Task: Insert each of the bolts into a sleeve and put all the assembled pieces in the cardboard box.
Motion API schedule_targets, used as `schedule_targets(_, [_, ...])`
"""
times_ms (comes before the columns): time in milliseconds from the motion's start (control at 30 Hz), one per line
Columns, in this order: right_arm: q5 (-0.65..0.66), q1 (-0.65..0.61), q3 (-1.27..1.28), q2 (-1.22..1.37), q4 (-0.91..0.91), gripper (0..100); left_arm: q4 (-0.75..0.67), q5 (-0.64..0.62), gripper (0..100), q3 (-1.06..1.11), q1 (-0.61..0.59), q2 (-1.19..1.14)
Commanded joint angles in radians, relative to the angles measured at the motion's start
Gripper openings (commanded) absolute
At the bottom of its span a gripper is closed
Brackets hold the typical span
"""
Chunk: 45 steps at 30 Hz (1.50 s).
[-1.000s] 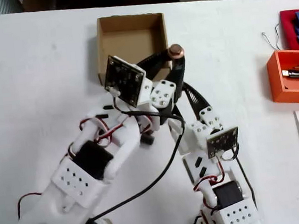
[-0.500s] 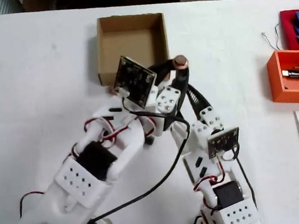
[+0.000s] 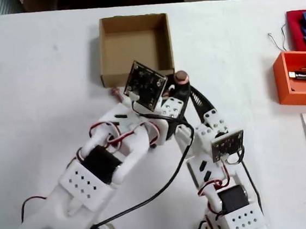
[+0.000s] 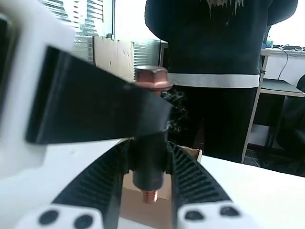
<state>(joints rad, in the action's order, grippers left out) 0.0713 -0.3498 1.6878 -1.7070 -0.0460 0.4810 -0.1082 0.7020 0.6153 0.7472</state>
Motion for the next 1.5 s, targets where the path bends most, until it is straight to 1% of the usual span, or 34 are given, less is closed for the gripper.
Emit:
schedule_targets(0, [-0.002,-0.001,0.011,-0.004,-0.002,2.1,0.029,0.009,7,-0.015,0.002,0.006])
schedule_targets(100, [-0.002,-0.001,0.011,-0.004,-0.002,2.1,0.089,0.003,16,-0.015,-0.020,0.011])
schedule_targets(167, [-0.002,-0.001,0.011,-0.004,-0.002,2.1,0.117,0.002,20,-0.015,-0.038,0.014])
schedule_targets(300, [-0.002,-0.001,0.011,-0.004,-0.002,2.1,0.118,0.002,20,-0.018,-0.055,0.015])
schedule_targets(467, [-0.002,-0.001,0.011,-0.004,-0.002,2.1,0.121,0.002,20,-0.076,-0.055,0.015])
schedule_targets(667, [-0.002,-0.001,0.011,-0.004,-0.002,2.1,0.140,0.003,20,-0.140,-0.089,0.015])
schedule_targets(800, [-0.002,-0.001,0.011,-0.004,-0.002,2.1,0.224,0.002,20,-0.254,-0.087,0.015])
schedule_targets(900, [-0.005,-0.001,0.011,-0.004,-0.002,2.1,0.305,0.002,20,-0.360,-0.089,0.015])
schedule_targets(967, [-0.006,0.001,0.011,-0.004,-0.002,2.1,0.377,0.002,20,-0.427,-0.110,0.015])
schedule_targets(1033, [-0.008,0.001,0.011,-0.001,-0.018,2.1,0.454,0.002,15,-0.490,-0.157,0.015])
schedule_targets(1133, [-0.009,0.001,-0.008,-0.004,-0.139,2.1,0.563,0.002,1,-0.558,-0.276,0.015])
schedule_targets(1200, [-0.009,0.001,-0.058,-0.004,-0.257,2.1,0.628,0.003,5,-0.570,-0.377,0.017])
schedule_targets(1300, [-0.009,0.018,-0.219,0.004,-0.444,2.1,0.724,0.006,5,-0.499,-0.529,0.011])
schedule_targets(1400, [-0.009,0.061,-0.387,0.013,-0.501,2.0,0.764,0.011,5,-0.297,-0.666,0.014])
schedule_targets(1467, [-0.009,0.067,-0.471,0.065,-0.507,2.0,0.718,0.012,5,-0.142,-0.749,0.011])
